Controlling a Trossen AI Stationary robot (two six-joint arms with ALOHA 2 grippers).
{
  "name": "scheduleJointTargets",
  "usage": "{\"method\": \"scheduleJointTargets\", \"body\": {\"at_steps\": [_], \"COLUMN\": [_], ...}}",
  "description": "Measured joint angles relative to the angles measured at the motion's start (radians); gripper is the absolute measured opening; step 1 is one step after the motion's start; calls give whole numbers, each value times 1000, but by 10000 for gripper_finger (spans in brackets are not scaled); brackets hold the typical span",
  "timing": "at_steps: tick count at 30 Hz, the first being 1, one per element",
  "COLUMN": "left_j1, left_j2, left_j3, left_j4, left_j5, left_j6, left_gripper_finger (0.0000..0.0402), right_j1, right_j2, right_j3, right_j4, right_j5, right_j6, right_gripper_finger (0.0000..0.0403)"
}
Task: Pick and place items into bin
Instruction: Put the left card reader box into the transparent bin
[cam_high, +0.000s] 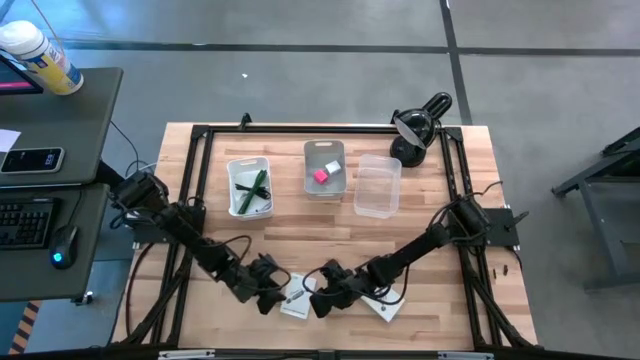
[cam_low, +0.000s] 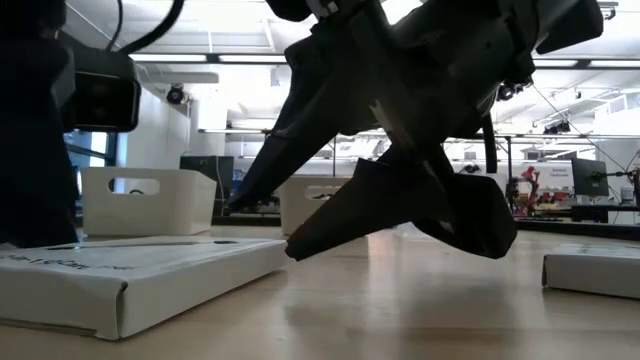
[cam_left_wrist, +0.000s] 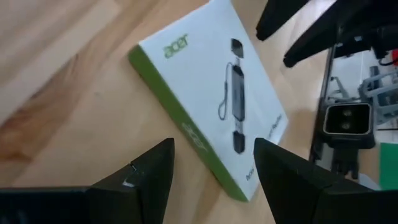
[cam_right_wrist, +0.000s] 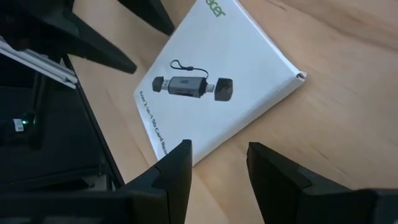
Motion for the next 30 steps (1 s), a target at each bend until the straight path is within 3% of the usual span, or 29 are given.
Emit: {"method": "scheduleJointTargets", "body": {"at_steps": [12,19,25,30], "left_j1": [16,17,17,17], "left_j2": [9,45,55,57], "left_j3": [4,110,223,237], "left_j4": [-28,-170,-412,-423], "left_j5": [41,45,51,47], "left_j6": [8,65,174,222], "left_gripper_finger": [207,203,161,116], "right_j1": [0,-1,-1,2], "right_j2": [0,0,0,0], "right_j3": [0,0,0,0], "right_j4": [-13,-15,-16,-16], "right_j5": [-4,-1,-2,-2], "right_j6": [-8,-18,-25,-27], "right_gripper_finger": [145,145,145,145]}}
